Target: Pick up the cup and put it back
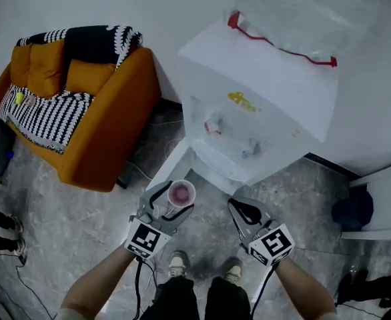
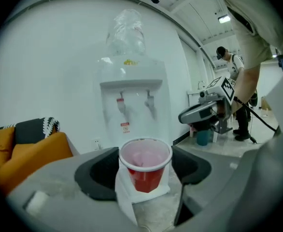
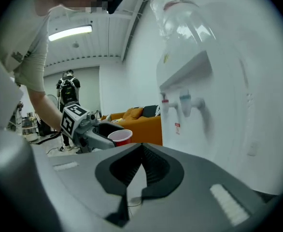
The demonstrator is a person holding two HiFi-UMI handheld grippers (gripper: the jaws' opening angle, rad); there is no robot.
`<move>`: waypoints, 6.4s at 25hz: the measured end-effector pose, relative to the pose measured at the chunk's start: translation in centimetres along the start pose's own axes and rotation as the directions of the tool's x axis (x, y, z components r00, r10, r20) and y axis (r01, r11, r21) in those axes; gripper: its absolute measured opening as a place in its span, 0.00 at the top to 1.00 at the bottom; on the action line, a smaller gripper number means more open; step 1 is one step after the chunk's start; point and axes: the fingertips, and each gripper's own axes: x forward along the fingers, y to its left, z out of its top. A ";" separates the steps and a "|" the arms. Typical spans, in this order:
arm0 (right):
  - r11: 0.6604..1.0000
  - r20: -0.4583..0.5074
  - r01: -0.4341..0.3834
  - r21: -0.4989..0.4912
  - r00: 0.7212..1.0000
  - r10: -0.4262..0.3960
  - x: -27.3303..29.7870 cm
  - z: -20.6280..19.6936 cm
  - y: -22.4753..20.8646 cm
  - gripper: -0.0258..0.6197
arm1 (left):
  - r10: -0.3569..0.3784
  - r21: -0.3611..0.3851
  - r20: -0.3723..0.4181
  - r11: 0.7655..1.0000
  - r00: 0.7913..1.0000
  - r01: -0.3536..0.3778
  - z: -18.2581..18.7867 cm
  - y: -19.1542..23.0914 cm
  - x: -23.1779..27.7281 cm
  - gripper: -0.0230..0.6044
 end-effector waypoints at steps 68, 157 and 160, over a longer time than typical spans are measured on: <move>0.965 0.176 0.263 0.003 0.949 -0.260 -21.1 53.9 8.1 0.96 | 0.170 -0.055 0.159 0.985 0.973 -0.163 51.8 6.8 -22.4 0.40; 0.910 -0.162 0.385 0.156 0.918 -0.361 -9.4 35.8 0.3 0.96 | 0.172 -0.228 0.262 0.967 0.949 -0.112 36.9 17.4 5.3 0.41; 0.914 -0.162 0.375 0.156 0.922 -0.351 -8.8 35.7 0.7 0.96 | 0.167 -0.227 0.260 0.968 0.951 -0.108 36.5 17.1 4.8 0.41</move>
